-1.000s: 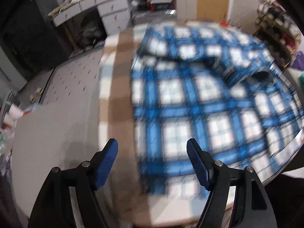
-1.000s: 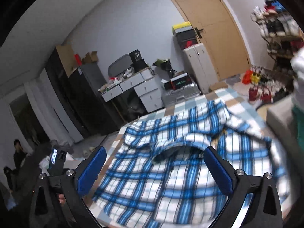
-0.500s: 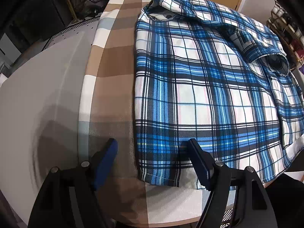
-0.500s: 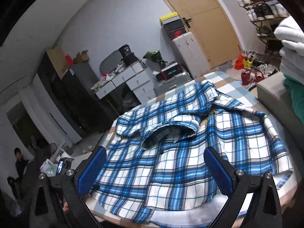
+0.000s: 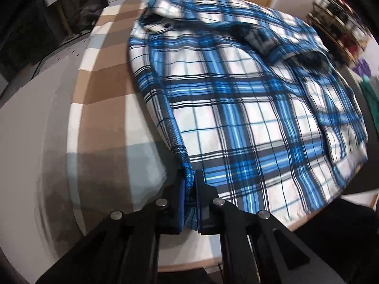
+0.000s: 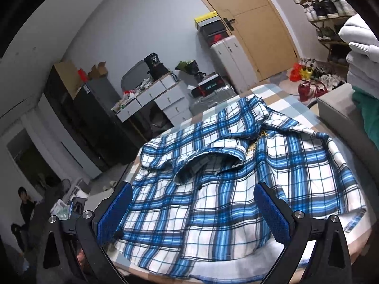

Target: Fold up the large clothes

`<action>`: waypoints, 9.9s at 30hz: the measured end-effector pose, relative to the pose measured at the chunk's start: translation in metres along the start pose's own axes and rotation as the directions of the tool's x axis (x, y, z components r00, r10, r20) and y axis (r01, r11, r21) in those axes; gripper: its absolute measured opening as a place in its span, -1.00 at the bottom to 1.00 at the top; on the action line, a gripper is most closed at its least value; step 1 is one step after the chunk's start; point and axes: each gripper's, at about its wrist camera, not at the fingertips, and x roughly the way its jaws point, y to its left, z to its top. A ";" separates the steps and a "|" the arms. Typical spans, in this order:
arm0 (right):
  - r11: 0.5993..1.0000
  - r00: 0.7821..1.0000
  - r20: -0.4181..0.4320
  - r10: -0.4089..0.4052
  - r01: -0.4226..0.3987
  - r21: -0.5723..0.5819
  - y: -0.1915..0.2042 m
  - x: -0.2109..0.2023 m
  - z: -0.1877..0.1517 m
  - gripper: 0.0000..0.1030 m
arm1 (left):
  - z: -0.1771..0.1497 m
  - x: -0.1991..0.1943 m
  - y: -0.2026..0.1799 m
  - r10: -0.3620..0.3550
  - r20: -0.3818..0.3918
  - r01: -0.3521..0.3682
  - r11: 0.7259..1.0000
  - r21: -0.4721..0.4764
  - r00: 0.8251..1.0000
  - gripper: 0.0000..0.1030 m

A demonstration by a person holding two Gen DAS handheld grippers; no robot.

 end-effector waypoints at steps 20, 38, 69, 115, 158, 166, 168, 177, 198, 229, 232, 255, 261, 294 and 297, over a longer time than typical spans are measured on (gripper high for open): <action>0.997 0.997 -0.051 -0.066 0.064 -0.036 0.006 0.014 -0.006 1.00 | -0.012 0.015 -0.012 0.068 0.001 -0.068 0.998 0.009 0.998 0.32; 0.989 0.988 -0.040 -0.150 0.150 -0.009 -0.013 0.011 0.005 1.00 | -0.018 -0.002 -0.008 -0.090 0.056 0.093 0.994 -0.048 0.994 -0.70; 0.811 0.726 -0.440 -0.528 0.277 -0.516 -0.069 0.051 -0.020 0.74 | -0.021 -0.005 0.002 -0.131 0.060 0.137 0.986 -0.098 0.989 -0.51; 0.694 0.519 -0.466 -0.717 0.468 -0.546 -0.112 0.058 -0.003 0.39 | -0.024 -0.004 -0.014 -0.104 0.066 0.112 0.987 -0.118 0.992 -0.51; 0.949 0.823 -0.477 -0.309 0.296 -0.105 -0.124 -0.002 0.020 -0.96 | -0.028 -0.007 -0.005 -0.114 0.010 0.114 0.983 -0.142 0.993 -0.97; 0.984 0.893 -0.435 -0.113 0.160 0.074 -0.114 -0.048 0.016 -0.96 | -0.066 -0.045 0.013 -0.292 0.067 0.299 0.923 -0.241 0.954 -0.98; 0.988 0.893 -0.445 -0.071 0.125 0.093 -0.105 -0.055 0.009 -0.96 | -0.079 -0.056 0.015 -0.321 0.089 0.333 0.910 -0.247 0.943 -0.98; 0.993 0.920 -0.391 -0.029 0.071 0.093 -0.069 -0.041 0.087 -0.96 | 0.019 -0.115 0.031 -0.444 0.168 0.472 0.853 -0.220 0.880 -0.99; 0.886 0.709 -0.672 -0.214 0.431 0.173 -0.201 0.216 0.233 -0.72 | 0.228 0.052 0.147 -0.471 -0.095 0.326 0.729 -0.601 0.877 -0.96; 0.822 0.735 -0.466 -0.492 0.216 -0.527 -0.063 0.257 0.082 0.42 | 0.187 0.070 0.008 -0.014 -0.125 -0.003 0.991 -0.135 0.992 0.59; 0.800 0.731 -0.440 -0.521 0.240 -0.549 -0.052 0.249 0.089 0.30 | 0.186 0.066 0.001 0.063 -0.133 -0.076 0.992 -0.101 0.989 0.59; 0.795 0.803 -0.412 -0.431 0.123 -0.594 0.022 0.243 0.038 0.36 | 0.153 0.064 -0.024 0.158 0.034 -0.154 0.983 -0.095 0.987 0.72; 0.828 0.837 -0.451 -0.311 0.005 -0.561 0.063 0.255 0.040 0.39 | 0.143 0.061 -0.035 0.163 0.056 -0.161 0.986 -0.050 0.985 0.73; 0.831 0.738 -0.516 -0.435 0.108 -0.545 0.044 0.252 0.030 -0.12 | 0.102 -0.002 -0.055 0.071 0.232 -0.070 0.997 -0.010 0.970 0.92; 0.831 0.718 -0.526 -0.455 0.132 -0.540 0.021 0.262 0.011 -0.14 | 0.103 0.008 -0.082 0.053 0.216 -0.066 0.996 0.054 0.975 0.92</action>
